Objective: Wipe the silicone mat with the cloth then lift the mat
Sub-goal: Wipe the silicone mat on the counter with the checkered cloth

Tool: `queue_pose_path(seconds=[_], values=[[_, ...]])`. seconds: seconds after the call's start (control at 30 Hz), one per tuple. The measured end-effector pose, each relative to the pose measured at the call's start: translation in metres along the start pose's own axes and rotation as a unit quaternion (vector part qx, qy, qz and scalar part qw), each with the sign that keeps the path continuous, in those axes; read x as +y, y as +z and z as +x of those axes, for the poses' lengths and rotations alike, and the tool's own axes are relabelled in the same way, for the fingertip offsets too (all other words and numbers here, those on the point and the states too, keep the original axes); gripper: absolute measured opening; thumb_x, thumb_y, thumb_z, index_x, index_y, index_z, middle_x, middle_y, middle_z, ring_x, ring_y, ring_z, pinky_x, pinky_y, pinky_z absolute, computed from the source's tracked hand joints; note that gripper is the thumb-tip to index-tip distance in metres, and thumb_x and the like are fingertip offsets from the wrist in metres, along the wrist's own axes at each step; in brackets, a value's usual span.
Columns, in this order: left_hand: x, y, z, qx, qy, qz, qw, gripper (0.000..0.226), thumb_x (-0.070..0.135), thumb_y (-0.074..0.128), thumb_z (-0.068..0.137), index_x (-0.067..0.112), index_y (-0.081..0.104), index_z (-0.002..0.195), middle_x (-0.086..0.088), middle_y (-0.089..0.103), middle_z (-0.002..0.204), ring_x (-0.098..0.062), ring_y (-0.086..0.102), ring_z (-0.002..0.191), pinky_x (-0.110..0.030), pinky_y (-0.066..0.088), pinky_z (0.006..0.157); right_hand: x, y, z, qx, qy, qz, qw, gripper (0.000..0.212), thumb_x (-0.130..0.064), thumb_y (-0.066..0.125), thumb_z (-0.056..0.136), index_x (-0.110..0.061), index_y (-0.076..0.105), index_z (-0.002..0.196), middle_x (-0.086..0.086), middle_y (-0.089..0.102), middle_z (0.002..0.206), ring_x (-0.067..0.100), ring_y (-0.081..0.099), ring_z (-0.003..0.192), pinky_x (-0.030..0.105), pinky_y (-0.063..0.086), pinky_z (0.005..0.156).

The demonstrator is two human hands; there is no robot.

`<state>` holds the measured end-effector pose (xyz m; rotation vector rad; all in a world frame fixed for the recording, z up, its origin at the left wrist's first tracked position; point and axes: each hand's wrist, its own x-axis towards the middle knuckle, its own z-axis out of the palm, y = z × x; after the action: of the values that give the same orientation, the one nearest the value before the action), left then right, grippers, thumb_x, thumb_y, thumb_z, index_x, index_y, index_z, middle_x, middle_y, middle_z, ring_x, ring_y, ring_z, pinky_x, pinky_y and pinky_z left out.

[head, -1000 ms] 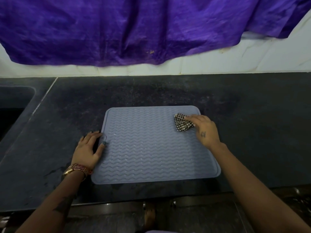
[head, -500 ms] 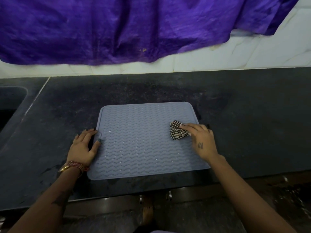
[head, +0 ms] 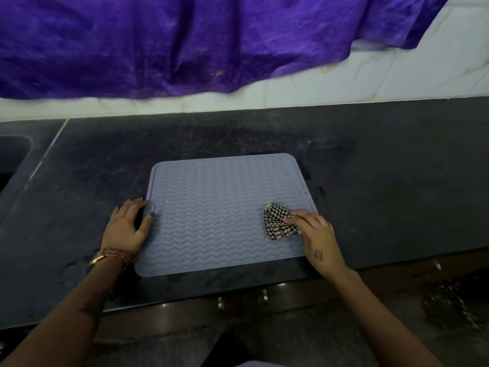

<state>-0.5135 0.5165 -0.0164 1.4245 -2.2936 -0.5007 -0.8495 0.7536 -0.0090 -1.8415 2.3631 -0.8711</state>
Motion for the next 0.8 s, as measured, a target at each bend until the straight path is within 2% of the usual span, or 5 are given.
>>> queue_pose_path(seconds=[0.17, 0.33, 0.57, 0.67, 0.8], values=[[-0.002, 0.001, 0.002, 0.008, 0.006, -0.002, 1.000, 0.077, 0.063, 0.025, 0.077, 0.012, 0.052, 0.128, -0.013, 0.049, 0.138, -0.031, 0.035, 0.134, -0.045, 0.017, 0.115, -0.001, -0.002, -0.013, 0.012, -0.038, 0.010, 0.999, 0.057, 0.026, 0.059, 0.061, -0.013, 0.068, 0.103, 0.004, 0.064, 0.113, 0.024, 0.057, 0.107, 0.047, 0.049, 0.090], [-0.003, 0.000, 0.002, 0.002, 0.011, 0.002, 1.000, 0.078, 0.063, 0.024, 0.077, 0.012, 0.051, 0.129, -0.011, 0.048, 0.139, -0.029, 0.034, 0.135, -0.044, 0.015, 0.116, -0.011, -0.009, -0.011, -0.033, 0.023, -0.041, 0.998, 0.054, 0.016, 0.054, 0.064, -0.021, 0.065, 0.102, -0.006, 0.060, 0.120, 0.014, 0.050, 0.119, 0.047, 0.014, 0.115], [-0.007, 0.002, 0.001, -0.003, 0.013, -0.005, 1.000, 0.076, 0.064, 0.025, 0.078, 0.014, 0.050, 0.130, -0.009, 0.046, 0.141, -0.028, 0.031, 0.137, -0.043, 0.014, 0.117, -0.023, -0.004, -0.040, -0.009, 0.002, -0.053, 0.999, 0.053, 0.022, 0.060, 0.058, -0.013, 0.067, 0.097, 0.004, 0.063, 0.116, 0.027, 0.057, 0.112, 0.050, 0.033, 0.106], [-0.008, 0.003, 0.001, -0.004, 0.015, -0.003, 1.000, 0.077, 0.065, 0.025, 0.078, 0.014, 0.050, 0.130, -0.009, 0.046, 0.141, -0.028, 0.031, 0.137, -0.042, 0.013, 0.117, -0.021, -0.009, -0.034, 0.006, 0.022, -0.025, 0.999, 0.056, 0.025, 0.056, 0.054, -0.014, 0.066, 0.093, -0.001, 0.064, 0.112, 0.022, 0.057, 0.111, 0.045, 0.030, 0.108], [-0.008, 0.004, 0.002, 0.000, 0.013, -0.006, 1.000, 0.079, 0.065, 0.024, 0.077, 0.013, 0.051, 0.130, -0.009, 0.046, 0.141, -0.028, 0.031, 0.137, -0.043, 0.014, 0.117, -0.024, -0.008, -0.056, -0.006, 0.033, -0.041, 0.999, 0.053, 0.018, 0.062, 0.061, -0.020, 0.065, 0.099, -0.005, 0.061, 0.122, 0.016, 0.049, 0.121, 0.052, 0.025, 0.109]])
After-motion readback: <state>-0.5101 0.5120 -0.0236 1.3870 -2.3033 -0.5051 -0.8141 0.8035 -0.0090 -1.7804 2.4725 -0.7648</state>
